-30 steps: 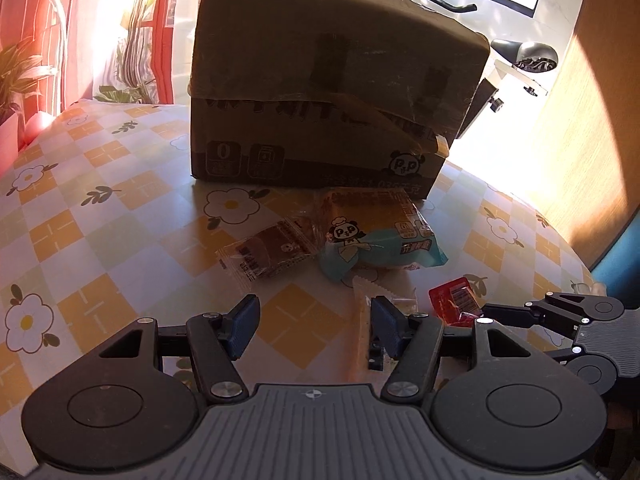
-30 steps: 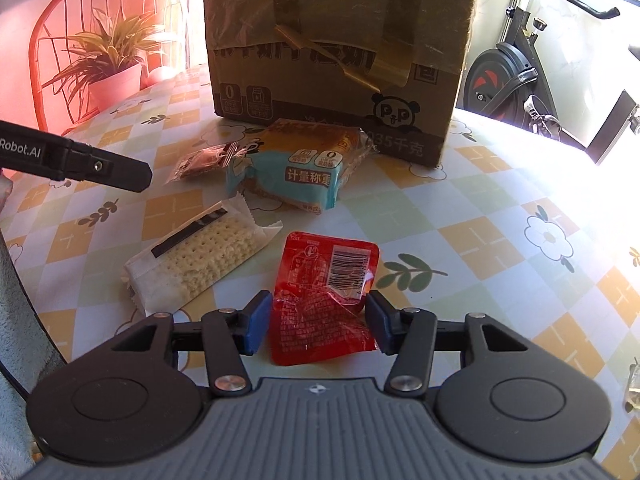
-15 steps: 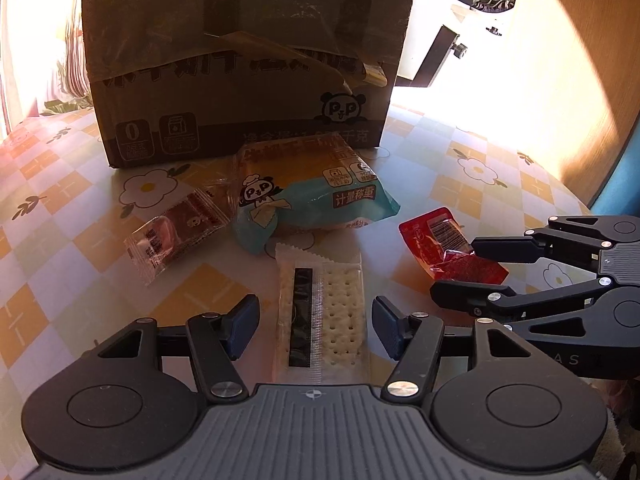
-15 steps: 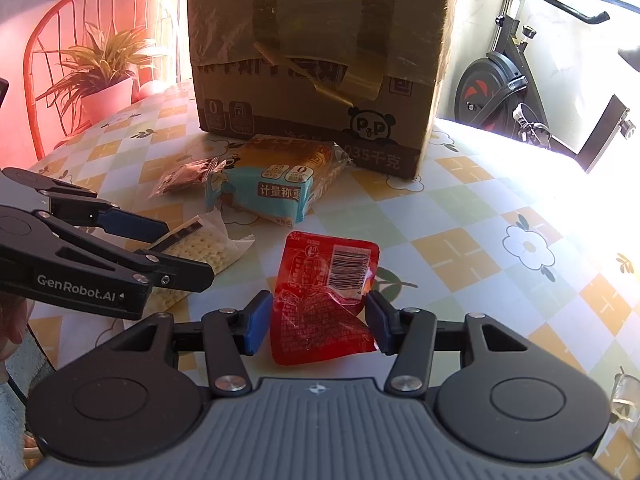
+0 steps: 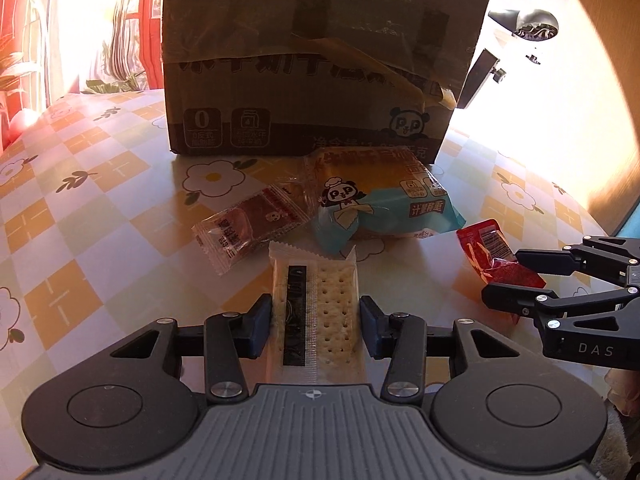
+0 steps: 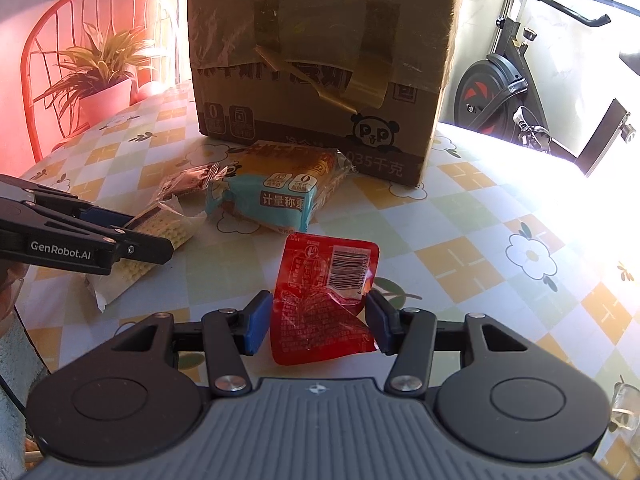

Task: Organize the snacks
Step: 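Grasp the red packet with the right gripper while the left grasps the cracker pack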

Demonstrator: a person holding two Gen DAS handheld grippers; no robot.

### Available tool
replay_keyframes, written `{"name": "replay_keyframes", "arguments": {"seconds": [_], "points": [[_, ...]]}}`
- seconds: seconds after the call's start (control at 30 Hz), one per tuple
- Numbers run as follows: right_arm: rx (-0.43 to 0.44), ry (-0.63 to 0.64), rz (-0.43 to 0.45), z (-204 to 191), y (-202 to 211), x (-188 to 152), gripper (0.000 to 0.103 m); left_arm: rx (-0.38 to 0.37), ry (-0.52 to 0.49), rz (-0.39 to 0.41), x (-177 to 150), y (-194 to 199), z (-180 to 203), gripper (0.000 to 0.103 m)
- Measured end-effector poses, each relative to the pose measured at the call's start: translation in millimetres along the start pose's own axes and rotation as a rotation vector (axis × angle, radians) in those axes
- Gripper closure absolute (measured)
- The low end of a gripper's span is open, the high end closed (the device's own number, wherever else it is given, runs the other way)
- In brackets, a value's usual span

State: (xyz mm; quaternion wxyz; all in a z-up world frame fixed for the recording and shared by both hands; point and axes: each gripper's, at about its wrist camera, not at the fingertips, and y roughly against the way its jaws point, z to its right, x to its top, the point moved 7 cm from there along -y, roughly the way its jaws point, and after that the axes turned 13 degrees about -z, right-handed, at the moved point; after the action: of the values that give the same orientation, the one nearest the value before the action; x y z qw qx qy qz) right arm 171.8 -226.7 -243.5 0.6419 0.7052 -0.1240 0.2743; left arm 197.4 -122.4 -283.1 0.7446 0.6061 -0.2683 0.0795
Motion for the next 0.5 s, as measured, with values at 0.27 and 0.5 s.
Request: {"name": "replay_keyframes", "arguments": {"seconds": [0.27,0.5], "points": [[-0.041,-0.006,0.026,10,16,7,0.050,0.025,0.017,0.068,11,21,-9,0.055],[-0.077,-0.017,0.072,20,34,19,0.050,0.038,0.009,0.121,20,38,-13,0.055]]}}
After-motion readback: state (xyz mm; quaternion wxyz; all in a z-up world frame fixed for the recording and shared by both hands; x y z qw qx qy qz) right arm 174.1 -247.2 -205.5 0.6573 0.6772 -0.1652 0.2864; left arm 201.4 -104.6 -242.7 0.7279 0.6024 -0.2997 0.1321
